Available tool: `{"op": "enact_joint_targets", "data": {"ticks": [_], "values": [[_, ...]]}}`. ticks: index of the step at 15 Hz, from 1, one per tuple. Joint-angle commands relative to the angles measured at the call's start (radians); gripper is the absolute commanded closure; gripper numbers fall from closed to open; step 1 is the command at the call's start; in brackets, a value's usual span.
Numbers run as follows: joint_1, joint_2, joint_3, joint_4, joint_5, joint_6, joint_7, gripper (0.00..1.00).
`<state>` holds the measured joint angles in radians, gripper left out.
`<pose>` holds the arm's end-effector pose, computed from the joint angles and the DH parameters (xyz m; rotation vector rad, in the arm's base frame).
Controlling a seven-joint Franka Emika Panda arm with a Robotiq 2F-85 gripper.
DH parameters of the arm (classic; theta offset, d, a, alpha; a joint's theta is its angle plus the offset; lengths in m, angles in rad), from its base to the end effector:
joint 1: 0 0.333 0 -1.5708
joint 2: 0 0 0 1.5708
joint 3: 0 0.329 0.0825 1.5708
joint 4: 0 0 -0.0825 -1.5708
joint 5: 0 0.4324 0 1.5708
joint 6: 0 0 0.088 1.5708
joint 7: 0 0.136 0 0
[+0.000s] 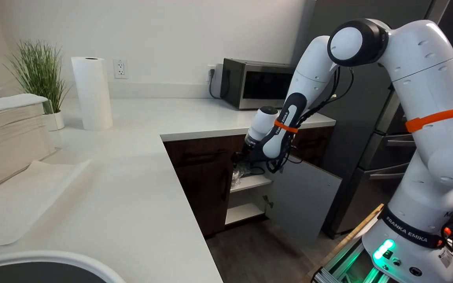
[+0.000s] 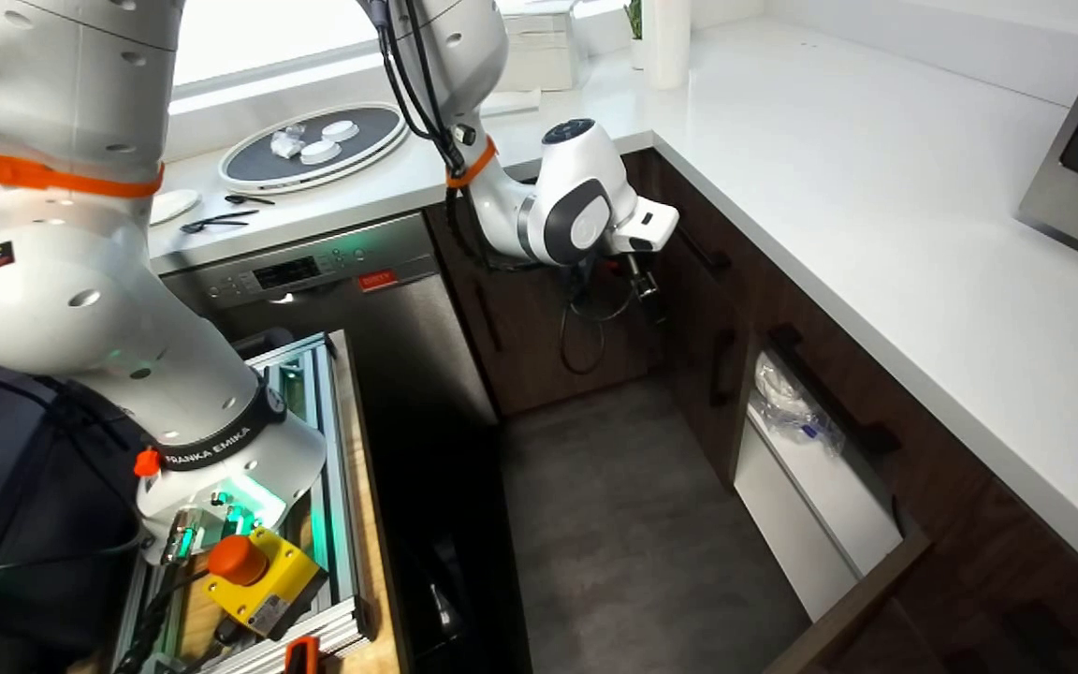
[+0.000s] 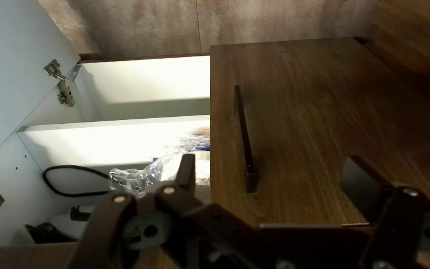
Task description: Open the left door of the bottom cabinet
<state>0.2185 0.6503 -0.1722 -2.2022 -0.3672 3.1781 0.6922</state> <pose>0.5878 0.0521 0.0538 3.0554 -0.3448 0.5298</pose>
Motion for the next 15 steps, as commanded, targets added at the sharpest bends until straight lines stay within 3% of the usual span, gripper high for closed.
{"op": "enact_joint_targets", "data": {"ticks": [1,5,9,15], "values": [[0.028,0.000,-0.007,-0.010,0.144,0.006,-0.122,0.00],[0.045,0.025,-0.032,0.013,0.145,0.022,-0.114,0.00],[0.087,0.151,-0.080,0.131,0.311,0.061,-0.231,0.00],[0.073,0.328,-0.072,0.318,0.432,0.072,-0.362,0.00]]}}
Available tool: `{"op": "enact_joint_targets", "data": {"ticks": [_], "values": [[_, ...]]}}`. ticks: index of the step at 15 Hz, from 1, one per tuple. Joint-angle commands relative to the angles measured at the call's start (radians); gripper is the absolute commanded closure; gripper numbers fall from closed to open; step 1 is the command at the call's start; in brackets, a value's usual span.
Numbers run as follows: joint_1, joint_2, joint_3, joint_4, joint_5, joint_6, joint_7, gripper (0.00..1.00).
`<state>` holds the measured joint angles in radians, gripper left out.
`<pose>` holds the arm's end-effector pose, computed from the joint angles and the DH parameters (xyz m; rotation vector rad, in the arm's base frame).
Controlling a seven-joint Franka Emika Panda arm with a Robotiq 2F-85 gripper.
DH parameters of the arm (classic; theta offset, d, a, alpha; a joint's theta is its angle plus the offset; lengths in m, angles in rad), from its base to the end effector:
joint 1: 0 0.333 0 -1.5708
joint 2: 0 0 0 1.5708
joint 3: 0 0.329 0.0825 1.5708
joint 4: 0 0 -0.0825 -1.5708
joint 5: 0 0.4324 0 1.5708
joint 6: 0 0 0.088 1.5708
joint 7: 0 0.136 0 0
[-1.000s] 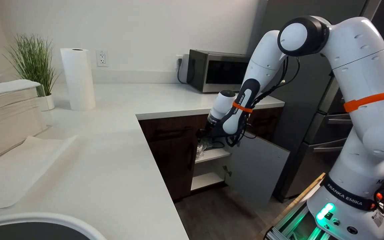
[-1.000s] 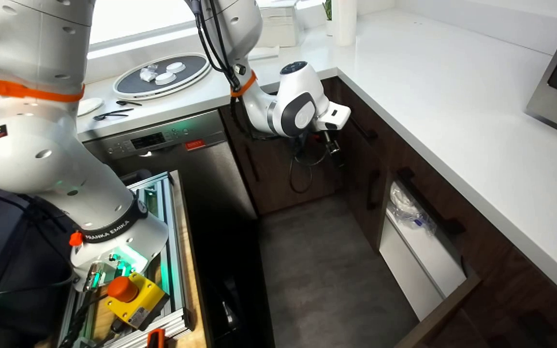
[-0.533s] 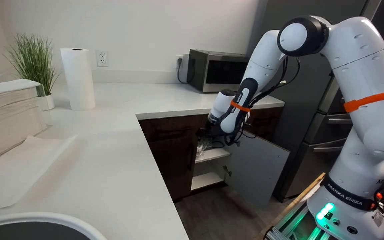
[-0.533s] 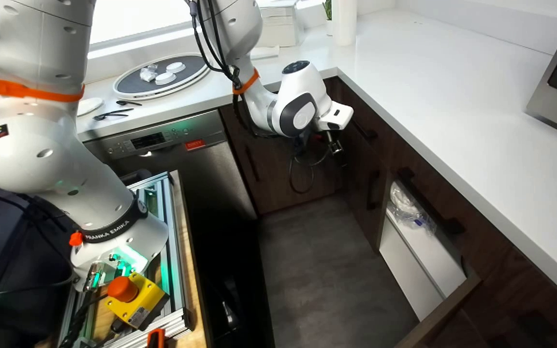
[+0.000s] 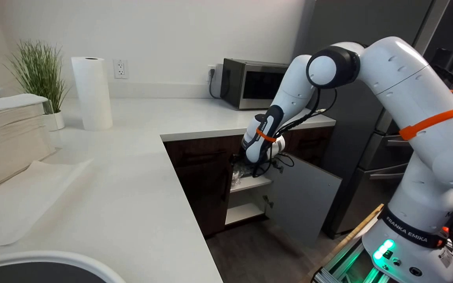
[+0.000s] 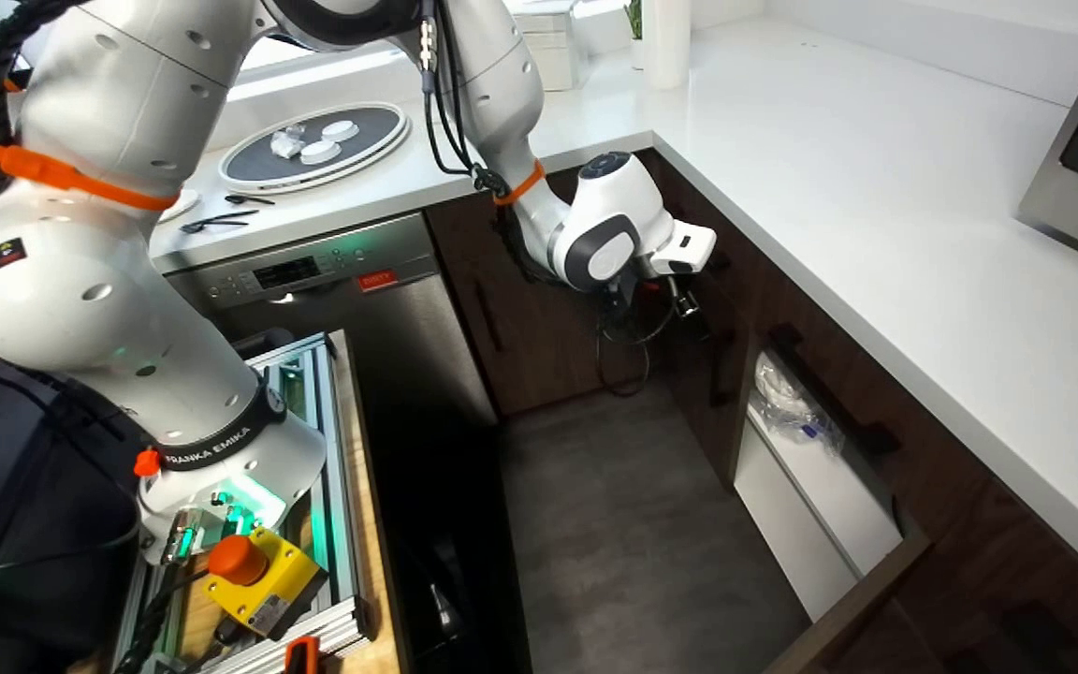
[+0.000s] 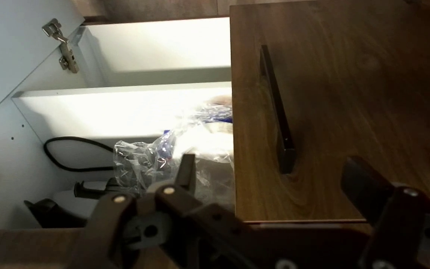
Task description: Open the left door of the bottom cabinet
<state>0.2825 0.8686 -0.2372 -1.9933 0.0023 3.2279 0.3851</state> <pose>0.6410 0.0224 0.0085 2.9823 -0.3370 0.6273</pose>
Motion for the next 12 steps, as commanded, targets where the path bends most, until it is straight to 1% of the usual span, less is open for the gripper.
{"op": "enact_joint_targets", "data": {"ticks": [1,2,8,9,11,12], "values": [[0.002,0.134,0.001,0.138,0.072,0.021,-0.067,0.00],[-0.010,0.162,0.013,0.170,0.077,0.032,-0.081,0.00],[-0.019,0.268,0.029,0.310,0.094,0.027,-0.115,0.00],[-0.020,0.283,0.031,0.331,0.096,0.027,-0.117,0.02],[-0.014,0.313,0.022,0.370,0.102,0.032,-0.118,0.16],[-0.021,0.326,0.030,0.391,0.105,0.035,-0.119,0.16]]}}
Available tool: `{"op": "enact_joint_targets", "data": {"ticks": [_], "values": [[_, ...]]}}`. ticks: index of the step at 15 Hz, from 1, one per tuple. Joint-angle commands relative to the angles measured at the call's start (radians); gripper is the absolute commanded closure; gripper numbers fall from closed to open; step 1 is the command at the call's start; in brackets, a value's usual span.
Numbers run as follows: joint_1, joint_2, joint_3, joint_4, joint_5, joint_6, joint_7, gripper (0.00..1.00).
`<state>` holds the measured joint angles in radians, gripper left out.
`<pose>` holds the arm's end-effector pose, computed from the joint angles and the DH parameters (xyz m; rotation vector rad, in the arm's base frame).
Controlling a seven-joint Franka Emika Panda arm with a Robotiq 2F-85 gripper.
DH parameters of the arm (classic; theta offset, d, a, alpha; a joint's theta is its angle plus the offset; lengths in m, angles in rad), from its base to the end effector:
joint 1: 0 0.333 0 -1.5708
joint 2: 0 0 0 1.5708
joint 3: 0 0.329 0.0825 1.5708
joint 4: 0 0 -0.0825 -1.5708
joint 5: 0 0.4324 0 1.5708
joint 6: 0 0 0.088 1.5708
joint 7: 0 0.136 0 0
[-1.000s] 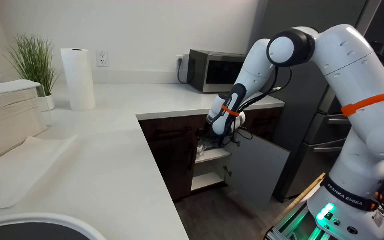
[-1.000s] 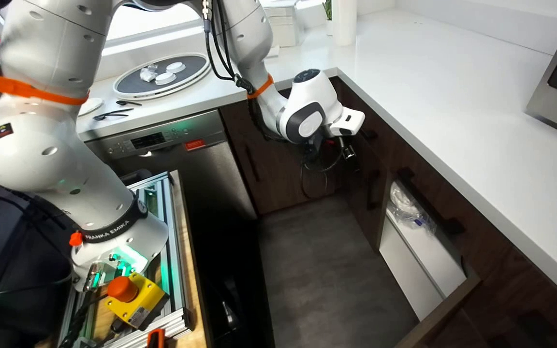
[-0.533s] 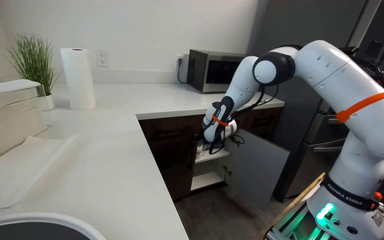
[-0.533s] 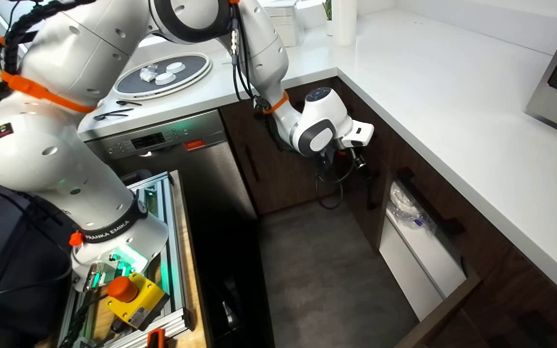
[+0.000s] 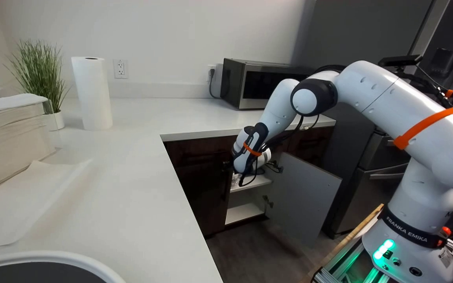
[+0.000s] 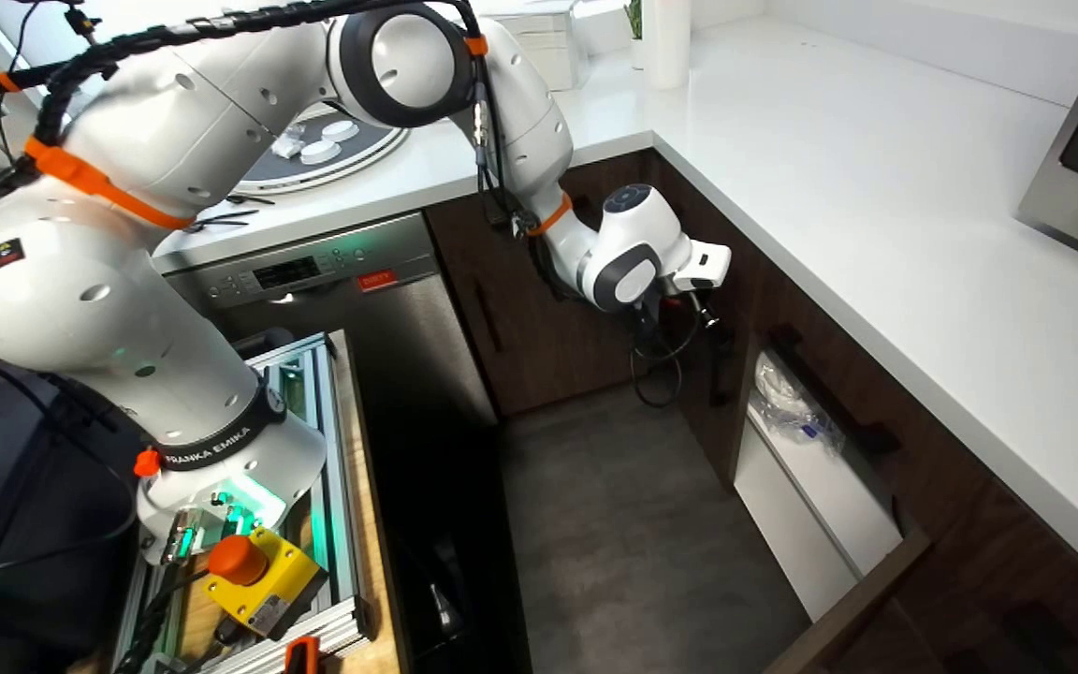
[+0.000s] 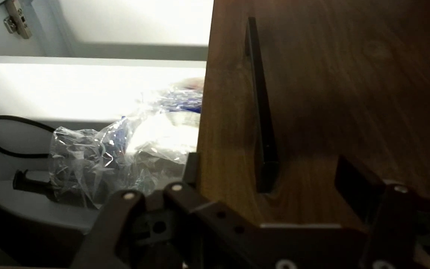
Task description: Open the left door of the bottom cabinet
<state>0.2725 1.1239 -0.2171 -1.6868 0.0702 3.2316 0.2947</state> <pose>0.6942 0.0393 -0.0543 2.9747 -0.2171 0.7086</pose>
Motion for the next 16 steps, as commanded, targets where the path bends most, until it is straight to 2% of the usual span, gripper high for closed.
{"op": "enact_joint_targets", "data": {"ticks": [1,2,3,5,6,7,8,9,10,11,13,16], "values": [[-0.008,0.086,0.003,0.105,0.042,0.031,-0.026,0.22],[-0.003,0.100,-0.006,0.122,0.047,0.031,-0.023,0.24],[-0.001,0.112,-0.008,0.138,0.054,0.027,-0.018,0.39],[0.003,0.133,-0.014,0.166,0.068,0.023,-0.013,0.49],[0.003,0.141,-0.012,0.178,0.074,0.019,-0.012,0.58],[0.006,0.149,-0.016,0.189,0.080,0.017,-0.009,0.60],[0.013,0.153,-0.023,0.197,0.088,0.012,-0.004,0.78],[0.021,0.153,-0.029,0.196,0.096,0.005,0.001,0.85],[0.030,0.149,-0.035,0.190,0.108,-0.004,0.009,0.86],[0.052,0.141,-0.054,0.177,0.127,-0.020,0.024,0.95],[0.087,0.116,-0.088,0.134,0.159,-0.055,0.044,1.00],[0.119,0.062,-0.095,0.059,0.166,-0.105,0.043,0.97]]}}
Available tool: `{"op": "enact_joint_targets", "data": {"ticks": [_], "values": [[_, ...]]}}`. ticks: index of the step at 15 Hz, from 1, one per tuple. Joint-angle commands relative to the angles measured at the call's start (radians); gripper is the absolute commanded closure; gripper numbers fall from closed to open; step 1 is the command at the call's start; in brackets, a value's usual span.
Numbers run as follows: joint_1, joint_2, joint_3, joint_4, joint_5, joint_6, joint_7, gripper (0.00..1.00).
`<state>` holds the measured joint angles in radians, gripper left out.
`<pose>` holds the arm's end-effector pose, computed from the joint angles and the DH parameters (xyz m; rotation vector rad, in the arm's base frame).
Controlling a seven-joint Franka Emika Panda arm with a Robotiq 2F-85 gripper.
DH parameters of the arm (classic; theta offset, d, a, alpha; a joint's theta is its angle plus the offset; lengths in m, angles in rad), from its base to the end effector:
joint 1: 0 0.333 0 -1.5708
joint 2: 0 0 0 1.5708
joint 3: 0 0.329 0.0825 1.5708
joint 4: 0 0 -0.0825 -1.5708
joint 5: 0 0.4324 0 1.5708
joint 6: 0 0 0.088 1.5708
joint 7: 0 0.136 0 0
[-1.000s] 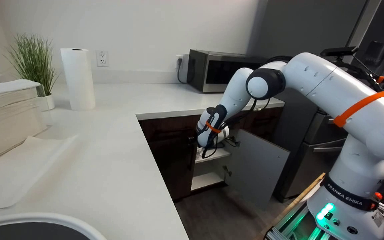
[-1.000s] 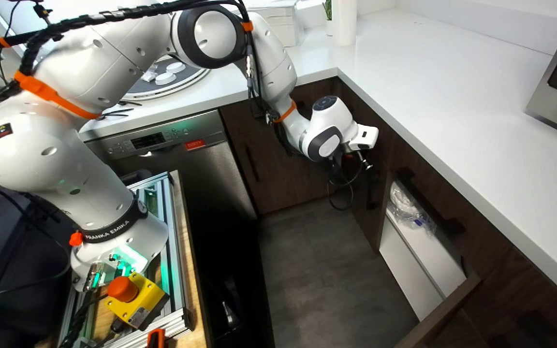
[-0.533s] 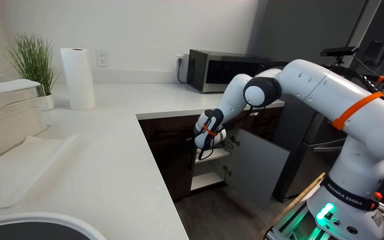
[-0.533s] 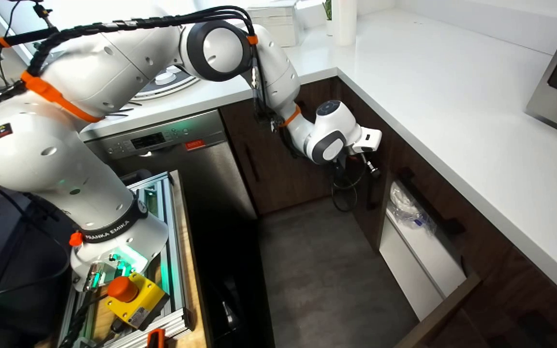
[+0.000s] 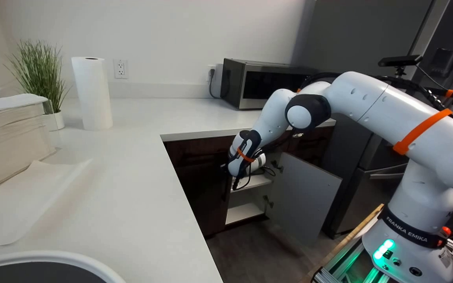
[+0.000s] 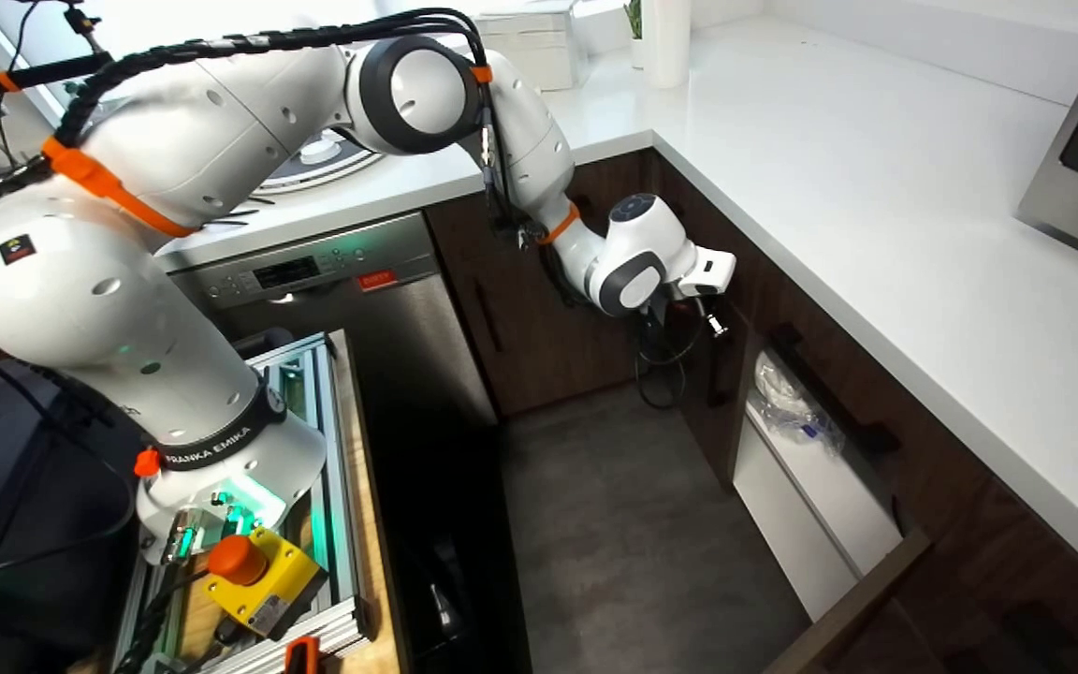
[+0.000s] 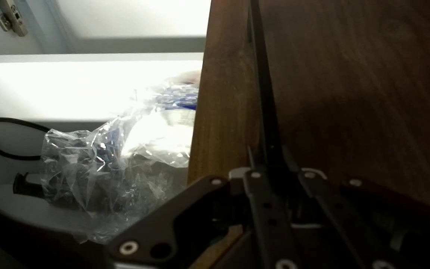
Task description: Open the left door of the bottom cabinet
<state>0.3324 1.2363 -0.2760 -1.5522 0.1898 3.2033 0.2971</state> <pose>0.7140 0.0430 -0.0761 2.9376 -0.2840 0.7405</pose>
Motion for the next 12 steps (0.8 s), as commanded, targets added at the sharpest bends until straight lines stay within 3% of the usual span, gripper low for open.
{"op": "enact_joint_targets", "data": {"ticks": [1,5,12], "values": [[0.066,-0.061,-0.037,-0.090,0.051,-0.088,0.047,0.97],[0.092,-0.132,-0.029,-0.176,0.092,-0.138,0.102,0.97],[0.049,-0.260,0.058,-0.303,0.121,-0.216,0.190,0.97]]}}
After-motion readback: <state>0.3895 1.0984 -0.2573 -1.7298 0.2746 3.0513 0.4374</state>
